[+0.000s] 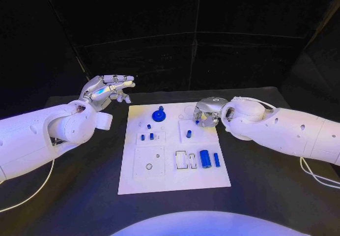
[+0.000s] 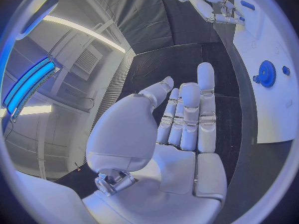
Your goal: Assemble the parts on the task board
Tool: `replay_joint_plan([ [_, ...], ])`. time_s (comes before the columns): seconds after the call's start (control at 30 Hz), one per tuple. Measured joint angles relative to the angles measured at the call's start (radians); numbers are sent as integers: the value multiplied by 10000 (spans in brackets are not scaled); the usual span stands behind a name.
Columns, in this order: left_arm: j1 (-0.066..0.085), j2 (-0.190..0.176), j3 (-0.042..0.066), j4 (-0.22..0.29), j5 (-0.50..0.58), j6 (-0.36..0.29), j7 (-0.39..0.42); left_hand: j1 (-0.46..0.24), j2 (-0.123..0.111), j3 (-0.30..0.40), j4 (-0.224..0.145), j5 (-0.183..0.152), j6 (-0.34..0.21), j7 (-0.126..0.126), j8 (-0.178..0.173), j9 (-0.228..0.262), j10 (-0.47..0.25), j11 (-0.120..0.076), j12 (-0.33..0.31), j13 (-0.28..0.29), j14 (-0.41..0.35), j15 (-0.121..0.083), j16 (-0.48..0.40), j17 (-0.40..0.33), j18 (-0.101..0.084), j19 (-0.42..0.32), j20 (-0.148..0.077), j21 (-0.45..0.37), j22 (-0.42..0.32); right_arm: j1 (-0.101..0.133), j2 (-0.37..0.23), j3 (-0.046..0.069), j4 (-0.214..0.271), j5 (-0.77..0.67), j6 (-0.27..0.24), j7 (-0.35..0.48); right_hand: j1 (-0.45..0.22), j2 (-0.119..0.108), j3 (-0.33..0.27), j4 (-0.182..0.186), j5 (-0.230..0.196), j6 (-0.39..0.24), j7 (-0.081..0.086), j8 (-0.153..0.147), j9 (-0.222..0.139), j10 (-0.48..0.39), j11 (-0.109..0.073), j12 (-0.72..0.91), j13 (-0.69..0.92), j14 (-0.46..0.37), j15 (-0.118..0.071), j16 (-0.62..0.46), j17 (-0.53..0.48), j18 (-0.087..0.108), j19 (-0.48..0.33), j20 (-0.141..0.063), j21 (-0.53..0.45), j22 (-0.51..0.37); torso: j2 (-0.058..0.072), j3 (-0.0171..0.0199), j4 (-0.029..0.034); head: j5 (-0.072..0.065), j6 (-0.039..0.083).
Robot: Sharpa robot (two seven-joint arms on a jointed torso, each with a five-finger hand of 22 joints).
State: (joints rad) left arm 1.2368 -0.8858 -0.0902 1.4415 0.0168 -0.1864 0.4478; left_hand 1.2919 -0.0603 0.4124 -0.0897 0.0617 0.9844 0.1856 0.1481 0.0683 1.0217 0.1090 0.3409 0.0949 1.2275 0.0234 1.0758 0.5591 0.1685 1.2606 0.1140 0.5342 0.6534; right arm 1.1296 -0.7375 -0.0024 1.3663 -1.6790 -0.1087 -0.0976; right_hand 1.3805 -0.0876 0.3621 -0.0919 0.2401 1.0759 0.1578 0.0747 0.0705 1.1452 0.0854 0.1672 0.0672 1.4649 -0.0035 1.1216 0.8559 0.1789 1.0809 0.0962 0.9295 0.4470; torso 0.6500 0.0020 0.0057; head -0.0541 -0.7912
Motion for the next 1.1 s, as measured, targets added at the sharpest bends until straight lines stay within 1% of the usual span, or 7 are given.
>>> replay_joint_plan([
  [0.17,0,20,0,-9,4,-45,16,0,0,0,0,0,0,0,0,-2,0,0,0,0,0,0,0,-1,-1,0,0,0,0,-12,57,11,-52,-8,91,-4,-57,57,412,-80,-158,102,-7,0,0,127,-14,21,0,0,0,261,176,1,-126,-16,271,184,0,0,0,-11,-20],
  [0.2,0,22,0,-10,5,-54,17,0,0,0,0,0,0,0,0,-2,-5,5,0,-1,0,0,0,-1,-1,0,0,0,0,-11,67,15,-60,-11,114,-11,-53,53,465,-100,-158,134,-39,0,0,127,-14,21,0,0,0,287,203,0,-163,-18,299,212,0,0,0,-16,-23],
  [0.57,0,50,0,-15,11,-89,21,0,0,1,0,0,0,0,0,-1,-35,36,0,-1,0,0,0,-1,-1,0,0,1,2,18,148,66,-105,-61,423,-166,-53,53,616,-144,-254,168,-9,0,-1,162,-50,24,-2,0,0,392,264,0,-193,-22,425,305,-7,1,-1,-66,-63],
  [0.63,0,53,0,-15,12,-90,21,0,0,1,0,0,0,0,0,-1,-35,36,0,-1,0,0,0,-2,-1,0,0,1,0,18,154,69,-111,-67,426,-181,-108,108,694,-144,-254,229,-55,-1,-3,203,-20,31,-2,0,0,432,293,0,-240,-24,493,345,-7,3,-2,-79,-64],
  [0.7,0,55,0,-16,12,-91,21,0,0,1,0,0,-37,36,0,-1,-35,35,0,-1,0,0,0,-2,-1,0,0,1,-9,17,158,69,-115,-75,412,-197,-109,107,747,-143,-254,259,-37,-1,-3,253,-69,31,-6,0,0,488,316,-1,-251,-35,525,373,-7,4,-3,-91,-63],
  [0.9,0,60,0,-24,15,-91,21,0,0,1,0,0,-37,36,0,0,-34,36,0,-2,1,0,0,-2,-2,0,0,1,-9,-31,116,39,-69,-89,120,-204,-137,134,1090,-285,-368,407,-91,-2,9,394,-104,31,12,0,0,696,486,0,-251,-35,767,517,-7,7,-5,-103,-55],
  [1.1,0,48,0,-10,16,-91,21,0,0,1,0,0,-36,36,0,0,-71,72,0,-2,-71,0,1,-19,-1,0,0,1,-9,-94,-107,-4,186,-6,-398,-153,-148,144,1280,-367,-214,406,-92,-3,9,393,-104,13,1,0,-1,868,642,0,-286,-70,902,602,-4,12,-9,-104,-50],
])
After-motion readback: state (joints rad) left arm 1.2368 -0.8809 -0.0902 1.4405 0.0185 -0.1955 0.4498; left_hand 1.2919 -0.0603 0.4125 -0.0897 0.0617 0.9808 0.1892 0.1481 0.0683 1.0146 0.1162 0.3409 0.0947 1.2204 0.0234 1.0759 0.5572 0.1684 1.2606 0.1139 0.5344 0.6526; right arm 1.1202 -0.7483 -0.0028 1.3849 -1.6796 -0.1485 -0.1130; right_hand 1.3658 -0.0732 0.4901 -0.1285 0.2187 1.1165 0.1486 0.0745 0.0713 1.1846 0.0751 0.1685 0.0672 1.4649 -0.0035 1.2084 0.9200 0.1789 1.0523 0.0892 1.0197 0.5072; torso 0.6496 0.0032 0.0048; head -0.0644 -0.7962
